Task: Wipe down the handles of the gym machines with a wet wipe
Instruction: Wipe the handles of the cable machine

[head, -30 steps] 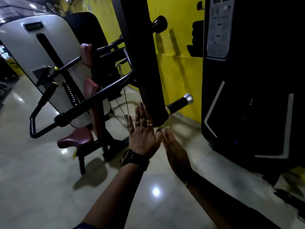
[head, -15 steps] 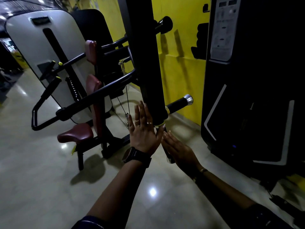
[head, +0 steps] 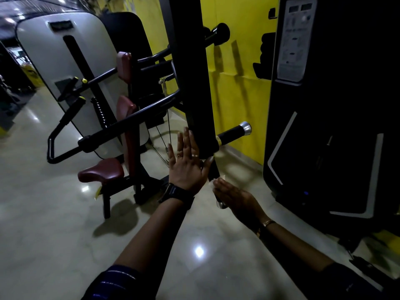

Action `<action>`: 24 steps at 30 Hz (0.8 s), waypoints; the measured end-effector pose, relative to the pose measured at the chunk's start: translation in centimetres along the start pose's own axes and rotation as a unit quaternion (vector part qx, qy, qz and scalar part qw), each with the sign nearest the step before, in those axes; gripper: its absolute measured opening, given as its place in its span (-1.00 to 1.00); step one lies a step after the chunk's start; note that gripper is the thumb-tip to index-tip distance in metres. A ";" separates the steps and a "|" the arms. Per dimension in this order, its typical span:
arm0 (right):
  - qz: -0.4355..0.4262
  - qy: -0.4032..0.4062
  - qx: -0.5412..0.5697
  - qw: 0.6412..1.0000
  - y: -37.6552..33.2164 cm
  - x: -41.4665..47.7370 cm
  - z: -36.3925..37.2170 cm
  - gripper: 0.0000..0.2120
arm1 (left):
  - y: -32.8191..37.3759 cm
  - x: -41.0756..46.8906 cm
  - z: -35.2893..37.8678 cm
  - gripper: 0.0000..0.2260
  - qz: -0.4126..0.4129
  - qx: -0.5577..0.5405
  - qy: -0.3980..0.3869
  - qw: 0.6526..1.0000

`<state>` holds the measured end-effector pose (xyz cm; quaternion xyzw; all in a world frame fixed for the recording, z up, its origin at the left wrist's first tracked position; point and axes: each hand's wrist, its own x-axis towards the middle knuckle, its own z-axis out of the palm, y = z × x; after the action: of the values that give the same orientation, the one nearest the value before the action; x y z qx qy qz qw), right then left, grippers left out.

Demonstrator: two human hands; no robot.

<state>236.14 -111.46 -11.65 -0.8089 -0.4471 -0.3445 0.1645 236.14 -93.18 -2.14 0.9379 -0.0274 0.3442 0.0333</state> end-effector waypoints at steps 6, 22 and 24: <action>0.030 0.031 0.064 0.997 -0.3 4.7 -1.4 -0.48 | 0.0 -0.1 0.2 -0.31 0.006 0.018 0.024 1.000; -0.129 0.004 -0.093 0.987 1.2 4.3 -0.1 -0.72 | -0.2 0.0 0.4 -0.36 0.010 0.028 0.054 0.998; -0.185 -0.042 -0.190 0.963 1.2 1.3 0.4 -0.76 | -0.2 0.1 0.4 -0.36 0.010 0.029 0.060 0.998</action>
<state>237.73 -111.08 -11.02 -0.7421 -0.5219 -0.4134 -0.0777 236.47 -93.01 -2.44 0.9160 -0.0245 0.4005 0.0041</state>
